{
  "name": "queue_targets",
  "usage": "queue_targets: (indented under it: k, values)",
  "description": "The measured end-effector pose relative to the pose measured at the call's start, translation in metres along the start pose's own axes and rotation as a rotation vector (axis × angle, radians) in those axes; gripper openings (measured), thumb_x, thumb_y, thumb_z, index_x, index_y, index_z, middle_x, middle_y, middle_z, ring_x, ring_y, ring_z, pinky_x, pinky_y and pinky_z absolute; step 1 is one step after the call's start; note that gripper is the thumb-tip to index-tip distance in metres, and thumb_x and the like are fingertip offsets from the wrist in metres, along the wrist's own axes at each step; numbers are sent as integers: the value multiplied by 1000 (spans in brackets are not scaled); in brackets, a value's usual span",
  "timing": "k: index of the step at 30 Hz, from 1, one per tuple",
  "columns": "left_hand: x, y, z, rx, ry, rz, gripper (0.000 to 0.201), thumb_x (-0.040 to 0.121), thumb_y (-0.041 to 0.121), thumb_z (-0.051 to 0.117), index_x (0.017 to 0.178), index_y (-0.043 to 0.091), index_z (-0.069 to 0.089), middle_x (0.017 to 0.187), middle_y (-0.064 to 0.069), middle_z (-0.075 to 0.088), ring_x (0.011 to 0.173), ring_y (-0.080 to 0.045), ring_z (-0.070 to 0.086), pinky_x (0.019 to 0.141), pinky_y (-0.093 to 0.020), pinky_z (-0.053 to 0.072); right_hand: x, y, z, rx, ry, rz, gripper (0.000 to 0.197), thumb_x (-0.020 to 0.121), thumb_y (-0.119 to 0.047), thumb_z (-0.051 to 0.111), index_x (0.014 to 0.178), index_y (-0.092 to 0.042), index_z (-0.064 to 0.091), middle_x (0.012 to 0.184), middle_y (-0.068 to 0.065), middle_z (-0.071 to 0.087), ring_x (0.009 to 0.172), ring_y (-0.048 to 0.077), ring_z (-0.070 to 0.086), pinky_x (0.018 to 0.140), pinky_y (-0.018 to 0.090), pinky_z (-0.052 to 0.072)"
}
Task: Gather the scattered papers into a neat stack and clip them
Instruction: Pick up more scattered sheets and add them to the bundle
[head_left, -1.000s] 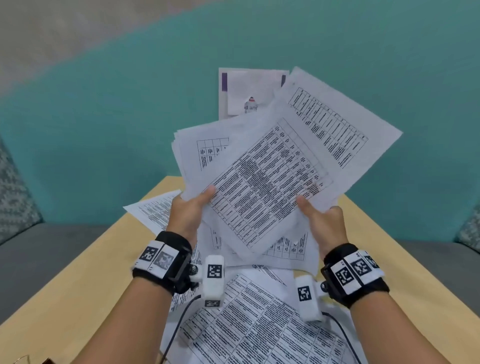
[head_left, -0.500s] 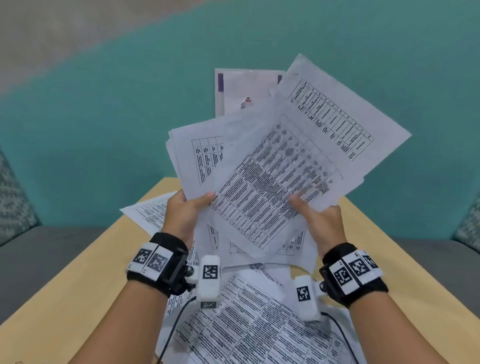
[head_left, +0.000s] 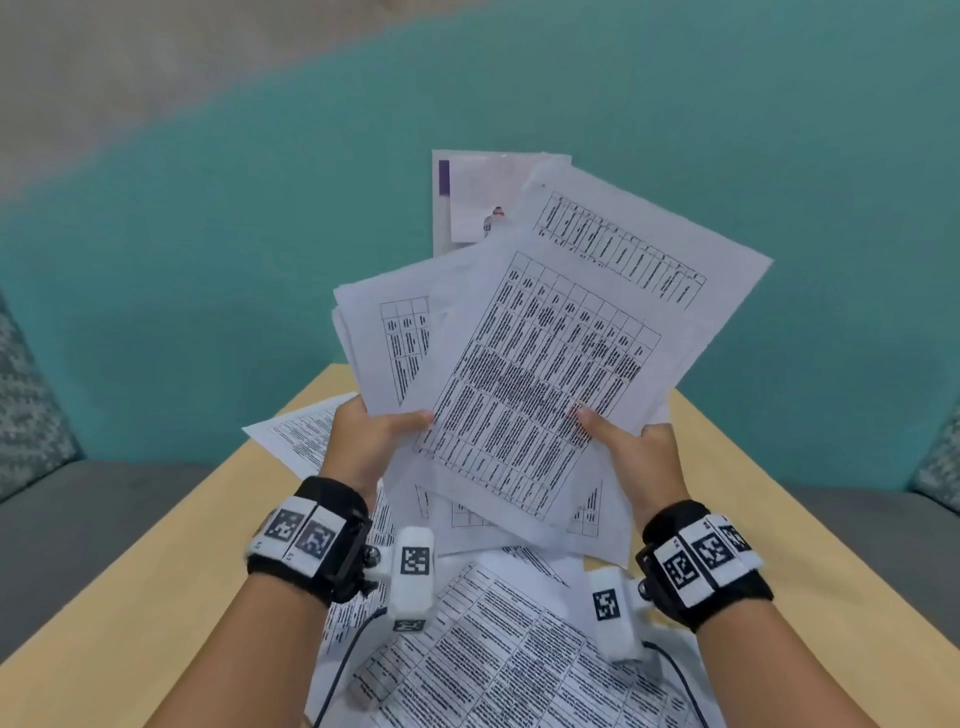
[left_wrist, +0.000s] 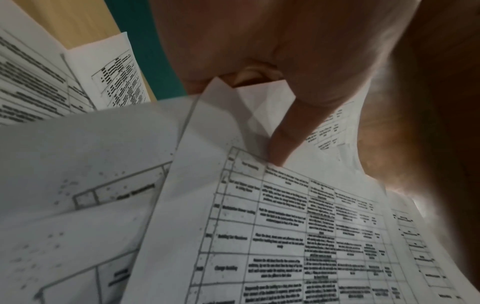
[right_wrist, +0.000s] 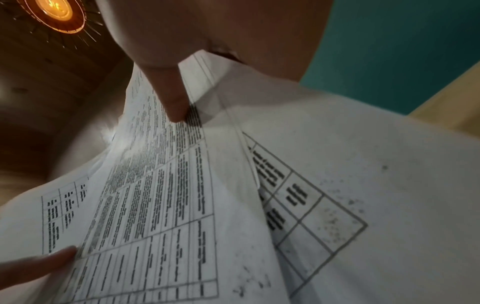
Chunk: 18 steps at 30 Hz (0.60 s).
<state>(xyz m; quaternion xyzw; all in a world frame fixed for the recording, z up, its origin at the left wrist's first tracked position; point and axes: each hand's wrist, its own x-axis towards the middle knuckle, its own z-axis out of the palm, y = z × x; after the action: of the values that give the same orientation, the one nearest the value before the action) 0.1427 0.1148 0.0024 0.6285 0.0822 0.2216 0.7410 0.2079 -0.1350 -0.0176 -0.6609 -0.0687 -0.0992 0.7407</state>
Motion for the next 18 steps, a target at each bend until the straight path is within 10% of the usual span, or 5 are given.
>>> queue_targets:
  k: [7, 13, 18]
  values:
    - [0, 0, -6, 104, -49, -29, 30, 82, 3, 80, 111, 8, 76, 106, -10, 80, 99, -31, 76, 90, -45, 59, -1, 1, -1, 36, -53, -2, 33, 86, -7, 77, 117, -15, 69, 113, -2, 75, 103, 20, 71, 98, 44, 54]
    - [-2, 21, -10, 55, 29, 29, 29, 85, -3, 76, 113, 3, 74, 106, -11, 80, 99, -28, 76, 95, -44, 58, 5, -11, -6, -61, 29, -141, 14, 87, -19, 78, 87, -13, 65, 78, 5, 63, 74, 21, 58, 73, 37, 48]
    - [-2, 34, -11, -236, 222, -52, 84, 70, 10, 92, 138, -6, 46, 129, -10, 63, 119, -24, 60, 110, -45, 41, 3, -15, -2, -6, 10, 54, 74, 80, -54, 76, 142, -25, 49, 137, 0, 56, 123, 18, 55, 100, 45, 49]
